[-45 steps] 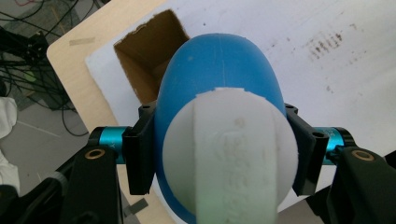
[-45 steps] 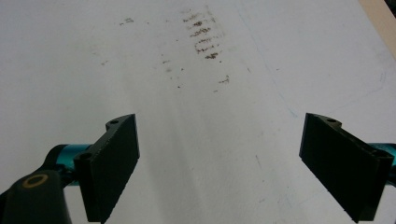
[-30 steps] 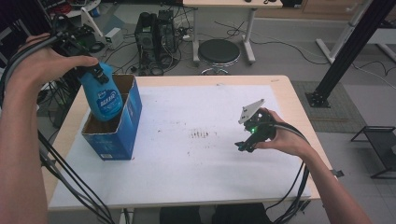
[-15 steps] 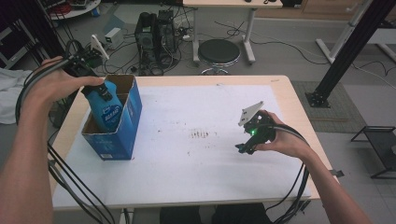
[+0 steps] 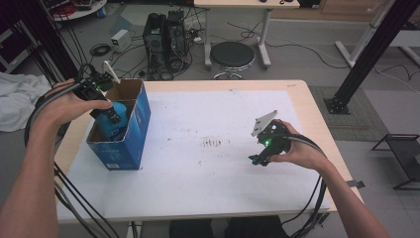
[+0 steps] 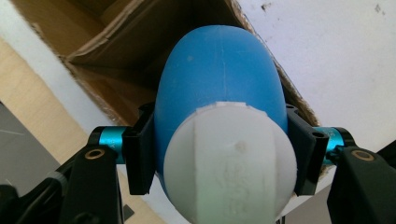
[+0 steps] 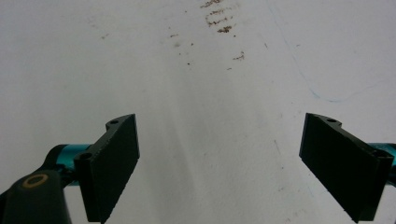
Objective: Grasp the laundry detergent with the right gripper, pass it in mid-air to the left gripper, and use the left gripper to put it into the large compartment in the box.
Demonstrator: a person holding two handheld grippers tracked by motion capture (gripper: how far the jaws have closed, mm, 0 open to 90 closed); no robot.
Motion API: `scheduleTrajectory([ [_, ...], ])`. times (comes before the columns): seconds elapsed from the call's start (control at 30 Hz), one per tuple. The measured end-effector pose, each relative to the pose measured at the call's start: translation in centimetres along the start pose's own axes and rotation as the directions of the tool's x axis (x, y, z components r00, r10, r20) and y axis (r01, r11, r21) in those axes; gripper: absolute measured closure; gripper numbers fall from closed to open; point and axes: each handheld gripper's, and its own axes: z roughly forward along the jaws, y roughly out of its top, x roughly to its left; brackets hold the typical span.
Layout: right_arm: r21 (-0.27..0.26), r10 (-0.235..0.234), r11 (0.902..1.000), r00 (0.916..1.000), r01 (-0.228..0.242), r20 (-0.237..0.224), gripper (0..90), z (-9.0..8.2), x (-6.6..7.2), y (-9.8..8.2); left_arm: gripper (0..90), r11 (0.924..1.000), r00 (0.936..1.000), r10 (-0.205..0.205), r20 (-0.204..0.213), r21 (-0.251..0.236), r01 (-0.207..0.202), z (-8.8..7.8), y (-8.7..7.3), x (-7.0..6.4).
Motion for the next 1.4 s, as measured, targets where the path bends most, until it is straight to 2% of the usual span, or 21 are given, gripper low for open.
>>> scheduleTrajectory([
  [0.27,0.007,0.000,1.0000,1.0000,-0.001,0.006,11.4,0.1,0.0,-0.2,38.0,0.9989,0.9991,0.041,0.009,0.022,-0.041,1.4,-0.2,-0.1],
  [0.3,0.008,0.006,1.0000,1.0000,-0.006,0.007,11.4,0.1,0.1,-0.2,38.0,0.9945,0.9962,0.086,0.013,0.058,-0.087,1.3,-0.1,0.2],
  [0.33,0.005,0.005,1.0000,0.9999,-0.005,0.009,11.4,0.1,0.0,-0.2,38.0,0.9932,0.9954,0.095,0.014,0.066,-0.096,1.4,-0.1,0.2],
  [0.37,0.005,0.007,1.0000,0.9999,-0.007,0.009,11.4,0.1,0.0,-0.3,38.0,0.9969,0.9976,0.068,0.015,0.039,-0.069,1.7,-0.2,0.0],
  [0.43,0.010,0.004,0.9999,1.0000,-0.004,0.006,11.4,0.1,0.1,-0.3,38.0,0.9906,0.9937,0.110,0.018,0.079,-0.111,1.8,-0.1,0.3],
  [0.47,0.010,0.006,0.9999,1.0000,-0.006,0.007,11.4,0.1,0.1,-0.4,38.0,0.9935,0.9956,0.092,0.016,0.066,-0.093,2.0,-0.2,0.2],
  [0.53,0.012,0.002,0.9999,1.0000,-0.002,0.005,11.4,0.2,0.1,-0.4,38.0,0.9882,0.9922,0.124,0.011,0.090,-0.124,2.1,-0.2,0.4],
  [0.77,0.016,0.009,0.9998,0.9999,-0.009,0.008,11.4,0.3,0.1,-0.6,38.0,0.9876,0.9925,0.122,0.012,0.099,-0.122,3.0,-0.7,0.8],
  [0.8,0.016,0.011,0.9998,0.9999,-0.011,0.008,11.4,0.3,0.1,-0.6,38.0,0.9956,0.9972,0.074,0.011,0.057,-0.075,3.3,-0.8,0.5],
  [0.83,0.018,0.010,0.9998,0.9999,-0.010,0.005,11.4,0.3,0.1,-0.6,37.9,0.9892,0.9928,0.119,0.012,0.085,-0.120,3.1,-0.8,0.8],
  [0.9,0.017,0.008,0.9998,0.9999,-0.008,0.006,11.4,0.4,0.1,-0.6,38.0,0.9932,0.9953,0.097,0.011,0.065,-0.097,3.2,-0.9,0.6],
  [0.93,0.020,0.009,0.9998,0.9999,-0.009,0.006,11.4,0.4,0.2,-0.5,37.9,0.9883,0.9920,0.126,0.011,0.086,-0.126,3.1,-0.8,0.7],
  [0.97,0.020,0.011,0.9997,0.9999,-0.011,0.006,11.4,0.4,0.2,-0.5,37.9,0.9947,0.9961,0.087,0.012,0.054,-0.088,3.3,-0.9,0.4],
  [1.0,0.019,0.007,0.9998,0.9999,-0.007,0.010,11.4,0.5,0.2,-0.5,37.8,0.9902,0.9931,0.117,0.009,0.076,-0.117,3.2,-0.9,0.5],
  [1.13,0.028,0.013,0.9995,0.9999,-0.013,0.010,11.4,0.6,0.4,-0.4,37.6,0.9947,0.9965,0.083,-0.003,0.062,-0.083,3.4,-0.8,0.2],
  [1.2,0.025,0.007,0.9997,0.9999,-0.007,0.011,11.4,0.7,0.4,-0.4,37.6,0.9897,0.9940,0.109,-0.002,0.093,-0.109,3.2,-0.6,0.3],
  [1.23,0.025,0.007,0.9997,0.9999,-0.007,0.012,11.4,0.7,0.4,-0.4,37.5,0.9942,0.9968,0.080,-0.003,0.072,-0.080,3.4,-0.6,0.1],
  [1.27,0.024,0.008,0.9997,0.9999,-0.008,0.013,11.4,0.7,0.4,-0.4,37.5,0.9857,0.9919,0.127,-0.002,0.112,-0.126,3.1,-0.5,0.4],
  [1.33,0.022,0.012,0.9997,0.9998,-0.013,0.014,11.4,0.6,0.5,-0.4,37.5,0.9881,0.9933,0.115,-0.003,0.103,-0.114,3.2,-0.5,0.3],
  [1.37,0.020,0.006,0.9998,0.9999,-0.007,0.013,11.4,0.7,0.4,-0.5,37.5,0.9939,0.9966,0.082,-0.005,0.075,-0.081,3.4,-0.6,0.1],
  [1.4,0.023,0.005,0.9997,0.9999,-0.006,0.012,11.4,0.6,0.4,-0.5,37.5,0.9880,0.9933,0.116,-0.003,0.103,-0.115,3.2,-0.5,0.3],
])
